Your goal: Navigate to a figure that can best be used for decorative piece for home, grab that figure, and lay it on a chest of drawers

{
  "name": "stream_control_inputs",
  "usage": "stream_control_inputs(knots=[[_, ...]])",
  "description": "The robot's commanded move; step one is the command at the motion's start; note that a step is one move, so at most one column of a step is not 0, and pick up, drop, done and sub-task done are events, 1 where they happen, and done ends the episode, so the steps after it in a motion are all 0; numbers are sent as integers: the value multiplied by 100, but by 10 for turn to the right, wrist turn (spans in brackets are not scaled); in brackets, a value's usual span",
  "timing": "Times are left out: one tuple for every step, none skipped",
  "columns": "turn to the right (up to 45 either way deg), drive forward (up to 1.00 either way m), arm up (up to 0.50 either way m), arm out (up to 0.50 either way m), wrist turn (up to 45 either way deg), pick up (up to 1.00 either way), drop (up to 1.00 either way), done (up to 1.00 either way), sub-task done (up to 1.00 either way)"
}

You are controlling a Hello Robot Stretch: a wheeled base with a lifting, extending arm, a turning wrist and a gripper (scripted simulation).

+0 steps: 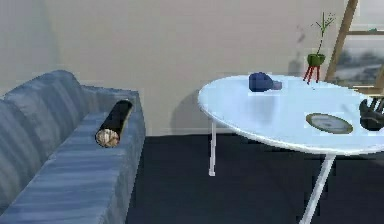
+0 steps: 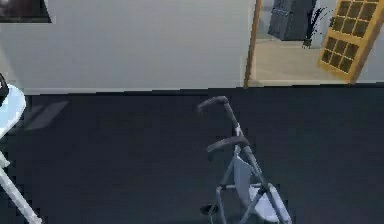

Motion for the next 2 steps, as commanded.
stream_control_inputs(knots=[[390, 0, 0, 0, 0, 0, 0, 0, 0], [0, 65, 0, 0, 0, 0, 0, 0, 0]])
